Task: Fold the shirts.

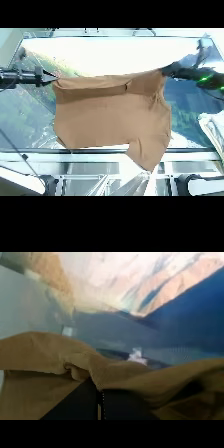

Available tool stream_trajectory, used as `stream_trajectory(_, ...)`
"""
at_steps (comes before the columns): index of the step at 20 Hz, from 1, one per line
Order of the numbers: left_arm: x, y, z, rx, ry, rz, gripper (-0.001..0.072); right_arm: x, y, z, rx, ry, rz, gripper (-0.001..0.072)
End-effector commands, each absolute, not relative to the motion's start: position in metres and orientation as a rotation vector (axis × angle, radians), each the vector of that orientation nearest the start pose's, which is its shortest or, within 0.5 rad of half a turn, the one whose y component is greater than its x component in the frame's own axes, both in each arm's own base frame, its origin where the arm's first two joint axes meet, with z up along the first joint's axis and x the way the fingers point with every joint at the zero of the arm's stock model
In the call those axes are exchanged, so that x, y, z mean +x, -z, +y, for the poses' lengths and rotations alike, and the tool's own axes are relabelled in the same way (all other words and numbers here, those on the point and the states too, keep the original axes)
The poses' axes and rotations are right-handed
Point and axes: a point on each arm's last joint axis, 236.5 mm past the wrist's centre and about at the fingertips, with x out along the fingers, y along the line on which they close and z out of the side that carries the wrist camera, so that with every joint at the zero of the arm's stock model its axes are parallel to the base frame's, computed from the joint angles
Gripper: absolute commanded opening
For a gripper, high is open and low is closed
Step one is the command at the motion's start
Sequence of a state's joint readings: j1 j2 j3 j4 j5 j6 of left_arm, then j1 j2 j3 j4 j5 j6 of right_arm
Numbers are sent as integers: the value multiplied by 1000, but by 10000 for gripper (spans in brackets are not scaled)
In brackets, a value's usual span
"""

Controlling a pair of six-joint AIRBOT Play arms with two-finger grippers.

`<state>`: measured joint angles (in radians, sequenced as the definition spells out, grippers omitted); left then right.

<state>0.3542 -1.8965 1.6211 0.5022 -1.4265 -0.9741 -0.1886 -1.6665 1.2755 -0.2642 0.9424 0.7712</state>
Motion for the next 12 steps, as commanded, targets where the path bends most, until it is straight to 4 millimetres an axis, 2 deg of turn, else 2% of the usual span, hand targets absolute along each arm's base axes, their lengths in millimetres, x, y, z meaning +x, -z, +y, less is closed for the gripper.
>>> stream_trajectory(1,527,42,-25,-792,682,1135,5,555,18,82,790,-491,738,15)
stream_trajectory(4,542,38,-27,-791,704,1145,6,564,16,73,751,-478,695,15)
stream_trajectory(6,541,28,-32,-777,748,1166,6,561,11,74,749,-514,696,15)
stream_trajectory(9,524,15,-30,-772,796,1220,5,537,15,65,726,-592,767,15)
stream_trajectory(12,498,31,-17,-810,753,1333,4,499,46,51,676,-599,958,14)
